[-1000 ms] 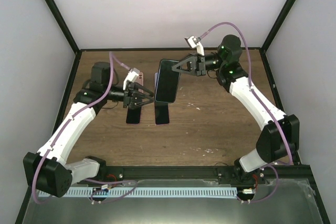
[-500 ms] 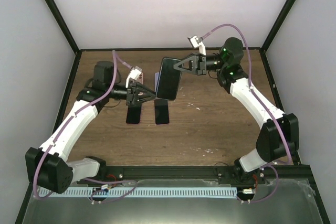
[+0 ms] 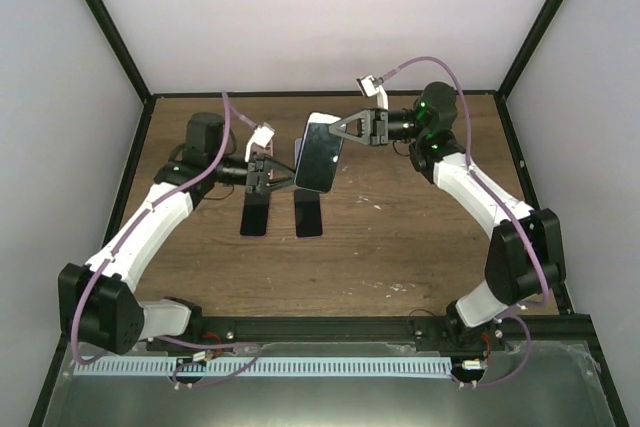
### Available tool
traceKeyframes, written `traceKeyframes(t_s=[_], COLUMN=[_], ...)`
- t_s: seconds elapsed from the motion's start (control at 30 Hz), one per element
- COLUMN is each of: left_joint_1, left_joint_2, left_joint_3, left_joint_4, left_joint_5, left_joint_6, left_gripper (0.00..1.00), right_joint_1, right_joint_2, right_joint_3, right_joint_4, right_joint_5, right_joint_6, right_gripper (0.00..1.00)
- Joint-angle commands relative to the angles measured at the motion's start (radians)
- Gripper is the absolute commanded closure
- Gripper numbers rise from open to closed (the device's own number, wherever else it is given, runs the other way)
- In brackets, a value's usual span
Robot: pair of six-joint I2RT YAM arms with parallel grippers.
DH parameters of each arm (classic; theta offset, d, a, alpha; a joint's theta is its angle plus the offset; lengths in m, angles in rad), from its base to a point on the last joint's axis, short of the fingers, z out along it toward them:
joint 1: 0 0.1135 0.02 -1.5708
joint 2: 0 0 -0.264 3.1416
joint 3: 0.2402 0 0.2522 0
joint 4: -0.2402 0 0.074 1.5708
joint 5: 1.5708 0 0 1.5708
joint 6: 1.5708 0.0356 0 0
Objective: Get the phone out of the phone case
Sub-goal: Remove the phone case from the phone.
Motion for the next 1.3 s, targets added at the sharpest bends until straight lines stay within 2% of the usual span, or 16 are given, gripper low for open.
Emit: traceKeyframes(t_s=[0.0,0.27,0.53,0.6,0.7,0.8,0.83,0.93,1.0,1.13,1.27], left_joint_1=[-0.002,-0.003,-0.003,-0.003,-0.003,0.005,0.011,0.031,0.049,0.085,0.117], left_joint_2=[0.043,0.092,0.157,0.162,0.166,0.162,0.160,0.146,0.138,0.137,0.146], left_joint_3=[0.022,-0.015,-0.046,-0.047,-0.055,-0.079,-0.089,-0.111,-0.127,-0.129,-0.132], left_joint_4=[0.138,0.369,0.509,0.515,0.518,0.557,0.576,0.594,0.601,0.542,0.542], left_joint_5=[-0.021,0.048,0.063,0.063,0.065,0.056,0.054,0.053,0.046,0.009,-0.018], left_joint_6=[-0.064,-0.286,-0.451,-0.460,-0.479,-0.558,-0.590,-0.653,-0.694,-0.730,-0.802], left_gripper=[0.70,0.65,0.66,0.69,0.82,0.95,1.00,1.00,1.00,1.00,1.00], right_joint_1=[0.074,0.105,0.140,0.142,0.141,0.129,0.122,0.093,0.071,0.024,0.010], right_joint_2=[0.009,0.052,0.104,0.114,0.131,0.161,0.173,0.204,0.218,0.226,0.205], right_joint_3=[-0.007,-0.024,-0.027,-0.028,0.012,0.112,0.147,0.227,0.260,0.323,0.391], right_joint_4=[0.032,0.029,-0.013,-0.026,-0.094,-0.337,-0.409,-0.549,-0.591,-0.689,-0.832], right_joint_5=[-0.069,-0.063,-0.055,-0.054,-0.057,-0.034,-0.020,0.004,0.017,0.062,0.183], right_joint_6=[0.059,0.055,0.019,0.007,-0.051,-0.214,-0.269,-0.373,-0.407,-0.508,-0.668], right_gripper=[0.99,0.99,0.99,0.99,0.99,0.99,0.95,0.80,0.66,0.56,0.52])
